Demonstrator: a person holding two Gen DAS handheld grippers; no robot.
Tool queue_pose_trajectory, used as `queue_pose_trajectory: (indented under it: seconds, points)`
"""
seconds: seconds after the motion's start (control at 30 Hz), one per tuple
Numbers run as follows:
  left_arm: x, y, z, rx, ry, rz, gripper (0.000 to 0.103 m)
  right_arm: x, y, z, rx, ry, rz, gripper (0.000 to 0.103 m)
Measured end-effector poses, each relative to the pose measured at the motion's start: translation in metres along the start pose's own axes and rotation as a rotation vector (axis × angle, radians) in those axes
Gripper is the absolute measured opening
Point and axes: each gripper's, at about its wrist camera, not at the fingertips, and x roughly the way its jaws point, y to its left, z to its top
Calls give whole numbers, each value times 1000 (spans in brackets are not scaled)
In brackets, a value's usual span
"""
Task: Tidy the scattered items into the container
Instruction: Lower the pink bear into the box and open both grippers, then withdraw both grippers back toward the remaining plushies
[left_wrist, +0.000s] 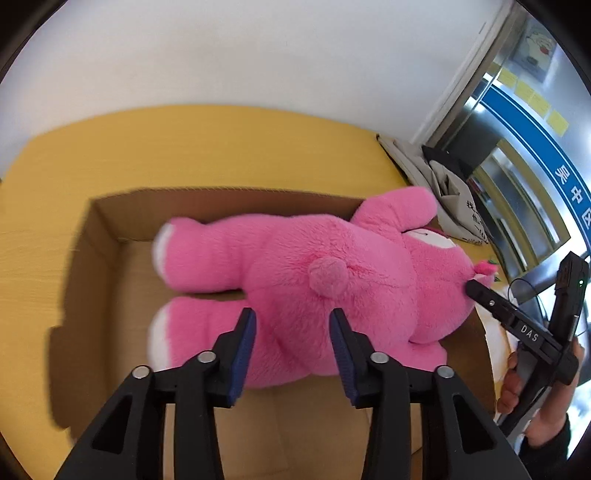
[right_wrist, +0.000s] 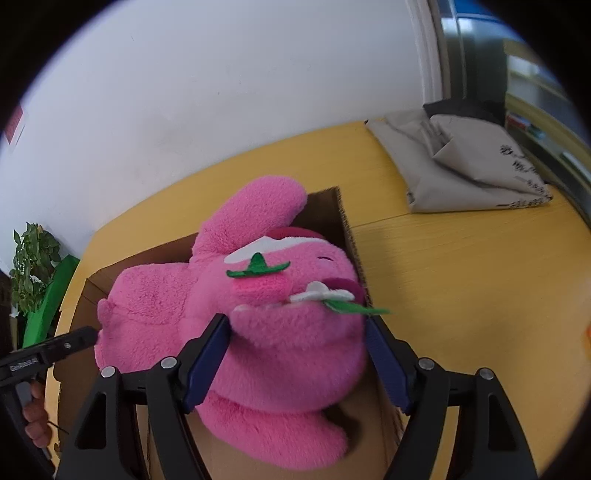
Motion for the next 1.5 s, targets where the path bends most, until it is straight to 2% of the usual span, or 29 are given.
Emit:
queue_pose_trajectory:
  seconds: [0.03,0.1,0.13,0.2,0.27,0.33,0.43,0.57,0.63,0.77,1.03,1.2,1.5]
  points:
    - [-18,2,-8,5,-27,14,59,-12,4,0,-13,-20,-1,79]
    - [-58,6,-24,15,-84,37,75,-47,12,-7,-62,-64,18,82]
    - [-79,9,-33,18,-113,48,80,-61,16,-9,-87,-83,29,84]
    - [-118,10,-57,13,-165,74,94,-92,25,-26,-123,-109,67,87]
    - [-150,13,-86,-2,-192,106,103,-120,34,-48,-145,-119,101,89]
    - [-169,13,-115,-19,-196,136,103,-143,44,-74,-164,-122,127,93]
    - [-184,14,-160,-28,-174,165,103,-164,52,-114,-187,-103,128,93]
    - [-194,17,-218,-33,-155,209,103,-184,49,-155,-160,-82,141,93]
    - [-198,15,-239,-23,-153,232,103,-194,46,-168,-139,-83,151,103]
    - [-201,6,-268,-11,-169,246,103,-213,41,-185,-142,-99,123,103]
    - [-196,-13,-293,6,-197,254,103,-228,47,-200,-189,-110,66,103]
    - [-187,-10,-297,-32,-198,229,103,-226,57,-208,-225,-104,45,103]
    - [-179,-7,-294,-42,-199,237,103,-218,58,-212,-224,-84,31,103]
